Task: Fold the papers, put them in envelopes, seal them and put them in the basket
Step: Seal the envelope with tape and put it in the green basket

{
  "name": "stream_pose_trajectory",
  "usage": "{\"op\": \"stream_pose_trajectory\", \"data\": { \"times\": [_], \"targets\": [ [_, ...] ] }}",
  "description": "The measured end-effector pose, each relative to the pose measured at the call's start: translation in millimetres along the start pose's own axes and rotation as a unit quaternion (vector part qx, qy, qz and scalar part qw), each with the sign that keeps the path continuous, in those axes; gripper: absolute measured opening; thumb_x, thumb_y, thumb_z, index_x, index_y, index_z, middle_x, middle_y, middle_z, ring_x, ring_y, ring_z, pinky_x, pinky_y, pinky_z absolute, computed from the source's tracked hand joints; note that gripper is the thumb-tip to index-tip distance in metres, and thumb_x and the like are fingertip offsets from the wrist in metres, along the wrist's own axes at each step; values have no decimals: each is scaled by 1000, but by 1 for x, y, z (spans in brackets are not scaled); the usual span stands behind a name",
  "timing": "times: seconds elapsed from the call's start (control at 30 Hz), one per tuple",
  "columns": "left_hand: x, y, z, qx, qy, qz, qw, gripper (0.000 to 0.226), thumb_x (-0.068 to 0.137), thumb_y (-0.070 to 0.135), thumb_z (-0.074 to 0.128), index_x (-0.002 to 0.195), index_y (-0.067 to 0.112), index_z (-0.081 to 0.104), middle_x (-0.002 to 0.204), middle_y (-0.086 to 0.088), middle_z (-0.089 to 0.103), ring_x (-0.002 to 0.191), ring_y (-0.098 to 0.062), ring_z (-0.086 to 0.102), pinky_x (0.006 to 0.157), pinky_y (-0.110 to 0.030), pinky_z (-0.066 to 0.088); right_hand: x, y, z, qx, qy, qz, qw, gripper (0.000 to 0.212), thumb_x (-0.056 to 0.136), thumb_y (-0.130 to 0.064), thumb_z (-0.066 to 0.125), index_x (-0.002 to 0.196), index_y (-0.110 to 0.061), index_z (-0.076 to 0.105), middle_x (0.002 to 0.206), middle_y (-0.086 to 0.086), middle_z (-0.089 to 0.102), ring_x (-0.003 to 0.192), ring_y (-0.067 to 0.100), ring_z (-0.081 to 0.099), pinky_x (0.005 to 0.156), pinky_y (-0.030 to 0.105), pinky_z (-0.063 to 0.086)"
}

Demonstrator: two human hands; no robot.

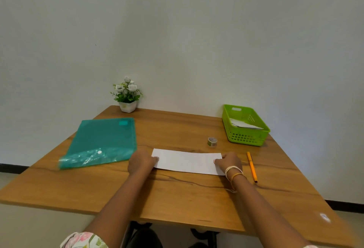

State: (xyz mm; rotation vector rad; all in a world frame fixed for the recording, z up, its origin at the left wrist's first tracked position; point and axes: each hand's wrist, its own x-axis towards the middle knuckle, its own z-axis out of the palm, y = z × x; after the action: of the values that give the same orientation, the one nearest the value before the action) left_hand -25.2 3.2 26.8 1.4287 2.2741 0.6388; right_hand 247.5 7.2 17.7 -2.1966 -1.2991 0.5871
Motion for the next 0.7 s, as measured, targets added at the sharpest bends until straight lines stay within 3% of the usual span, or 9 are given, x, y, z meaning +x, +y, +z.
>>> {"op": "stream_pose_trajectory", "data": {
  "times": [0.1, 0.17, 0.23, 0.37, 0.43, 0.57, 0.7],
  "targets": [
    [-8, 4, 9, 56, 46, 14, 997, 38, 86, 43, 65, 106, 12, 58, 107, -9, 59, 96, -25, 59, 70, -32, 46, 0, -4, 1, -38, -7, -8, 999, 13, 80, -29, 67, 77, -17, 62, 81, 12, 59, 85, 32, 60, 53, 26, 36],
    [-16, 7, 20, 103, 103, 20, 989, 52, 86, 48, 63, 120, 12, 50, 116, -12, 49, 100, -24, 54, 75, -31, 48, 3, -9, 3, -64, 7, -6, 998, 26, 82, -29, 64, 100, -10, 66, 109, 16, 64, 104, 34, 59, 70, 30, 46],
    [-22, 13, 31, 136, 157, 69, 976, 56, 85, 52, 60, 123, 12, 48, 118, -12, 47, 102, -22, 50, 81, -31, 48, 6, -18, 4, -68, 47, -34, 996, 31, 84, -25, 59, 110, -10, 63, 119, 18, 60, 110, 36, 56, 80, 34, 48],
    [-24, 23, 56, 71, 168, 258, 949, 41, 91, 40, 56, 124, 16, 52, 120, -10, 51, 109, -24, 50, 93, -37, 39, 22, -38, 9, -35, 70, -104, 991, 30, 89, -23, 57, 118, -17, 58, 119, 18, 55, 108, 36, 55, 84, 36, 47],
    [-25, 24, 66, 43, 159, 316, 934, 34, 91, 34, 58, 118, 14, 56, 116, -9, 53, 103, -25, 54, 90, -37, 42, 33, -43, 12, -51, 57, -117, 990, 30, 90, -25, 58, 119, -21, 58, 120, 16, 56, 109, 34, 56, 85, 36, 48],
    [-25, 21, 73, 2, 153, 364, 919, 24, 91, 30, 58, 111, 16, 60, 109, -5, 58, 92, -22, 58, 80, -34, 50, 49, -36, 16, -69, 37, -119, 990, 30, 91, -25, 59, 120, -22, 62, 123, 11, 61, 113, 31, 57, 90, 35, 48],
    [-22, 20, 70, -82, 146, 389, 906, 21, 94, 32, 55, 108, 20, 65, 106, 3, 63, 92, -15, 59, 78, -29, 50, 34, -37, 28, 37, 71, -187, 979, 17, 82, -23, 68, 97, -15, 72, 99, 9, 71, 93, 26, 64, 78, 32, 49]
  ]
}}
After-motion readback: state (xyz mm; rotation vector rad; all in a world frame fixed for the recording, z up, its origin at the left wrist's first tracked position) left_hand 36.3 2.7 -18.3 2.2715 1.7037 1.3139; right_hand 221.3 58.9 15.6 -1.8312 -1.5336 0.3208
